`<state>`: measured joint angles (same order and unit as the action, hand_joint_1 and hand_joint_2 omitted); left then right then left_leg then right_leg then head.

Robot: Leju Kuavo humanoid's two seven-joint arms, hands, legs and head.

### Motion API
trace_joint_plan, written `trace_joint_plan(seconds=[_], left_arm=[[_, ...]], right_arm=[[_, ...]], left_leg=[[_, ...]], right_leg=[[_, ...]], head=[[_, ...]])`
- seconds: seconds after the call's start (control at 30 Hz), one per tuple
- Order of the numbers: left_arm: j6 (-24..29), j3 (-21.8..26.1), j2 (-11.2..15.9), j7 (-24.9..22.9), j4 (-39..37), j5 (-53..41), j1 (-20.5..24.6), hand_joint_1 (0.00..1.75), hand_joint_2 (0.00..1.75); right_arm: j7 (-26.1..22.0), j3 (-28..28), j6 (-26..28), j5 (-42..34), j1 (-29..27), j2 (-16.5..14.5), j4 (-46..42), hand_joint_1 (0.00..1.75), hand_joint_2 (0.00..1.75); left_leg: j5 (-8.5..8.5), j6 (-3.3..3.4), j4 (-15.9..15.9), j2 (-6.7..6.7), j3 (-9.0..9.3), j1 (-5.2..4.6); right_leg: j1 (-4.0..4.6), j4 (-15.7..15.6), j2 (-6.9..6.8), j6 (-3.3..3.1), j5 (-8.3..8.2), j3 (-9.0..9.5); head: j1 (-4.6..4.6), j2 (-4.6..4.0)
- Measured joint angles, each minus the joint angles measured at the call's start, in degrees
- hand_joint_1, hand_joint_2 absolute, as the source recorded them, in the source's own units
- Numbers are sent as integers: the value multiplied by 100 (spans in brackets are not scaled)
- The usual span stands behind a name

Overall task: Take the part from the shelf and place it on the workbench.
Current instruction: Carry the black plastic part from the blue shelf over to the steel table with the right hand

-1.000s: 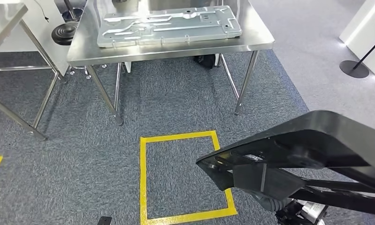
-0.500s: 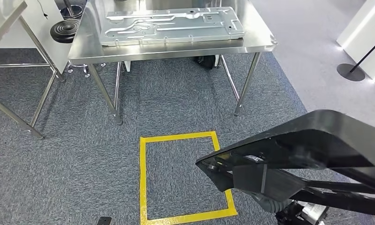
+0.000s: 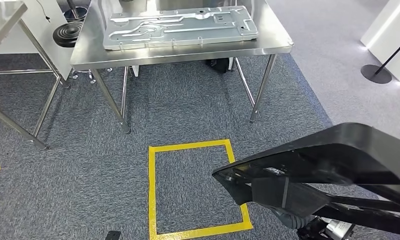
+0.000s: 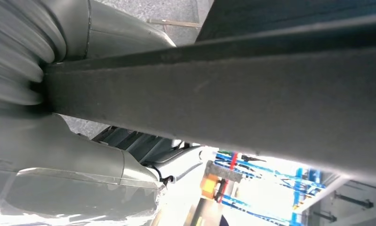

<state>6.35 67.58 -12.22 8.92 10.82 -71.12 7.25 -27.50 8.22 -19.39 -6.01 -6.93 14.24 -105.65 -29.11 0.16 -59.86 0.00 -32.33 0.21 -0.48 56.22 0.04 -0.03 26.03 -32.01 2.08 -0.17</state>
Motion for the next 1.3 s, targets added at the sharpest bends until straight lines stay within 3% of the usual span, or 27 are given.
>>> trace_joint_plan(seconds=[0.1,0.13,0.17,0.2,0.27,0.33,0.43,0.5,0.53,0.6,0.63,0.67,0.7,0.77,0.83,0.9,1.0,1.03,1.1,1.13,1.17,1.2,1.23,1.3], left_arm=[[1,-11,0,-6,0,-11,-5,0,175],[1,-15,0,-10,0,-16,-10,0,175],[1,-20,0,-13,0,-24,-14,0,175],[1,-25,1,-15,0,-30,-15,0,175],[1,-35,3,-17,0,-38,-8,0,175],[2,-45,4,-17,0,-40,1,0,175],[5,-68,3,-18,0,-44,-2,0,175],[11,-83,3,-21,0,-47,9,0,175],[15,-89,3,-26,0,-50,18,0,175],[19,-101,3,-45,0,-58,32,0,175],[19,-104,2,-56,0,-61,36,0,175],[19,-108,2,-67,0,-62,43,0,175],[19,-110,2,-76,0,-62,53,0,175],[21,-113,-1,-84,0,-51,79,0,175],[28,-113,-3,-85,0,-31,102,0,175],[33,-111,-3,-85,0,4,110,0,175],[38,-107,1,-74,0,68,111,0,175],[40,-105,2,-65,0,92,110,0,175],[43,-93,9,-43,0,129,97,0,175],[45,-83,14,-32,0,151,83,0,175],[47,-70,19,-24,0,168,68,0,175],[50,-55,24,-17,0,186,56,0,175],[54,-41,28,-13,0,203,49,0,175],[60,-11,36,-7,0,222,47,0,175]], right_arm=[[-9,-1,-1,0,-16,0,-22,155,175],[-9,-1,-1,0,-25,1,-23,155,175],[-8,-2,0,0,-34,1,-25,155,175],[-9,-3,0,0,-41,1,-27,155,175],[-10,-5,0,0,-48,1,-36,155,175],[-12,-16,-1,0,-53,1,-51,155,175],[-12,-43,-4,-2,-63,0,-75,155,175],[-13,-64,-4,-5,-65,1,-97,155,175],[-13,-79,-4,-7,-65,1,-107,155,175],[-10,-97,-3,-11,-61,1,-109,155,175],[-7,-108,-2,-14,-60,1,-107,155,175],[-3,-118,-5,-20,-57,1,-105,155,175],[0,-132,-16,-32,-48,3,-104,155,175],[4,-157,-68,-74,3,12,-100,155,175],[5,-169,-124,-125,101,25,-80,155,175],[14,-169,-166,-151,208,30,-34,155,175],[51,-135,-234,-155,406,19,73,155,175],[60,-112,-249,-155,486,13,118,155,175],[78,-63,-278,-155,631,-3,226,155,175],[86,-36,-293,-155,693,-14,286,155,175],[93,-6,-305,-154,750,-28,350,155,175],[97,29,-315,-154,808,-44,411,155,175],[99,60,-321,-153,863,-60,463,155,175],[99,107,-325,-153,958,-82,545,155,175]], left_leg=[[-543,-62,-1085,-2,-498,18],[-622,-77,-1367,-2,-639,25],[-581,-85,-1440,-1,-686,32],[-427,-87,-1277,-1,-621,38],[-5,-61,-491,-1,-262,43],[182,-10,78,-4,-4,31],[189,88,184,-7,23,14],[218,157,226,-4,40,30],[228,183,243,-1,49,41],[226,205,243,4,48,35],[223,208,242,5,48,32],[218,209,241,3,52,30],[213,208,240,-1,61,30],[195,190,240,-14,92,29],[172,147,233,-19,104,10],[158,86,237,-17,99,-1],[57,-11,117,-14,61,3],[-75,-37,-107,-15,-38,4],[-436,-73,-861,-15,-408,16],[-558,-87,-1229,-15,-604,20],[-575,-95,-1433,-15,-727,22],[-476,-96,-1417,-14,-745,23],[-271,-89,-1157,-14,-646,24],[137,-45,-345,-13,-289,17]], right_leg=[[-12,-20,-7,-45,1,18],[-10,-15,-5,-48,7,20],[-10,-7,-2,-48,14,23],[-11,5,4,-42,26,30],[-10,45,18,-8,67,48],[8,92,26,47,103,40],[8,97,25,144,110,23],[-9,257,20,206,231,-39],[-19,512,17,232,379,-154],[-32,1311,14,273,739,-550],[-37,1649,14,287,838,-731],[-37,1797,13,292,828,-825],[-37,1696,13,287,700,-796],[-32,915,10,246,268,-449],[-2,237,6,183,13,-143],[30,106,12,127,3,-94],[-1,47,18,29,-17,-70],[-17,23,13,-2,-22,-55],[-17,17,0,-43,-9,-40],[-14,22,-2,-51,-1,-37],[-11,28,-3,-55,9,-31],[-10,38,0,-53,22,-20],[-10,50,4,-45,41,-2],[0,81,7,-11,91,35]], head=[[0,-1],[0,-1],[0,-1],[0,-1],[1,-1],[1,-1],[0,0],[1,-1],[1,-1],[1,-1],[1,-1],[1,-1],[2,-1],[2,-1],[1,-2],[0,-1],[1,-1],[1,-1],[0,-1],[0,0],[0,-1],[0,-1],[0,-1],[0,-1]])
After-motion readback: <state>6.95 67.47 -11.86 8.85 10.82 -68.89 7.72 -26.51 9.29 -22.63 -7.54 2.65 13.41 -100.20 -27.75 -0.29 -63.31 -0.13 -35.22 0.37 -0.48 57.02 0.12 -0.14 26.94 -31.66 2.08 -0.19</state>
